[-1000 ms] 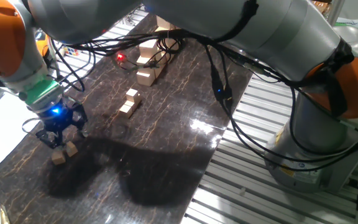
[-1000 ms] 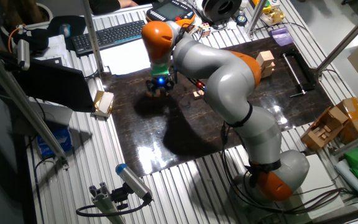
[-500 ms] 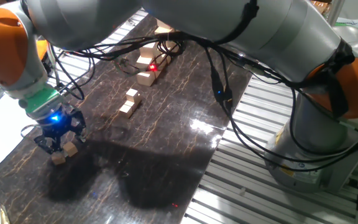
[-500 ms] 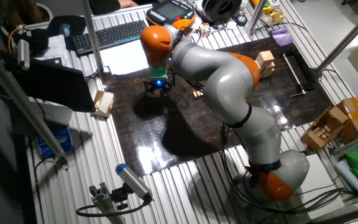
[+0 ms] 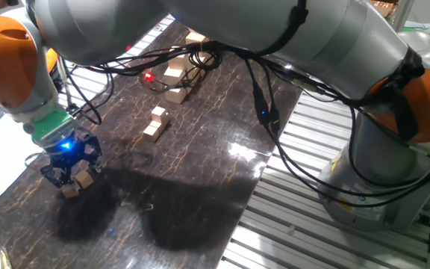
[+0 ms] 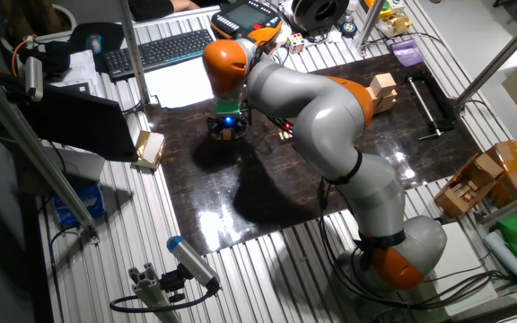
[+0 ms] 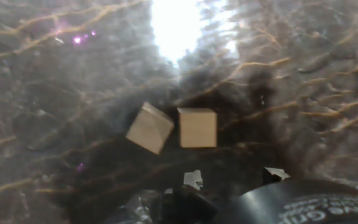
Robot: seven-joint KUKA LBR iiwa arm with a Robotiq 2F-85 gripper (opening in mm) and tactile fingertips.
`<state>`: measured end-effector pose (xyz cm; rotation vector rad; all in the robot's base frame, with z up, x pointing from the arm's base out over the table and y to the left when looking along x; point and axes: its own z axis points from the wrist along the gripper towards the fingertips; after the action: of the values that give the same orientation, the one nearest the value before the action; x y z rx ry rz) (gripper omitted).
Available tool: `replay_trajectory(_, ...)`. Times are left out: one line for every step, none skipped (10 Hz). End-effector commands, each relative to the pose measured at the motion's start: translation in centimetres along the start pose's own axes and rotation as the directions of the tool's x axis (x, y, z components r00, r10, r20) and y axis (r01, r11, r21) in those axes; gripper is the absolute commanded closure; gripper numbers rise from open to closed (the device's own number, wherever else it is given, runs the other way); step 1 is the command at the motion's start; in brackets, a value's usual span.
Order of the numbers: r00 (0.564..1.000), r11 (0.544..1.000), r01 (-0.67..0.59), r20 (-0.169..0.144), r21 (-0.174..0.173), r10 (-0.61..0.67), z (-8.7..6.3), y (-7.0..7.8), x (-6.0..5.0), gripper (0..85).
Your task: Stack the blocks into a pyramid shape
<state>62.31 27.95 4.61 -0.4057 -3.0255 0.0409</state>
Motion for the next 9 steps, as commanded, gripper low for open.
replay_trajectory(1.000, 1.000, 0.000, -0.005, 0.001, 0.000, 0.1, -0.1, 0.0, 29.7)
replay_trajectory(1.000, 1.000, 0.000, -0.011, 0.002, 0.000, 0.0, 0.0, 0.1, 29.7)
replay_trajectory(1.000, 1.000, -0.001, -0.021, -0.001, 0.001, -0.2, 0.0, 0.3, 29.7)
replay_trajectory(0.999, 1.000, 0.002, -0.034, 0.002, -0.002, -0.4, 0.0, 0.4, 29.7)
replay_trajectory(0.999, 1.000, 0.007, -0.045, 0.005, -0.006, -0.7, -0.2, 0.6, 29.7)
replay_trajectory(0.999, 1.000, 0.007, -0.049, 0.006, -0.006, -0.9, -0.2, 0.8, 29.7)
replay_trajectory(0.998, 1.000, 0.001, -0.057, 0.007, 0.000, -1.1, -0.2, 1.0, 29.7)
replay_trajectory(0.998, 1.000, 0.001, -0.057, 0.007, 0.000, -1.0, -0.2, 1.1, 29.7)
replay_trajectory(0.999, 1.000, 0.003, -0.051, 0.010, -0.003, -0.6, -0.2, 1.0, 30.0)
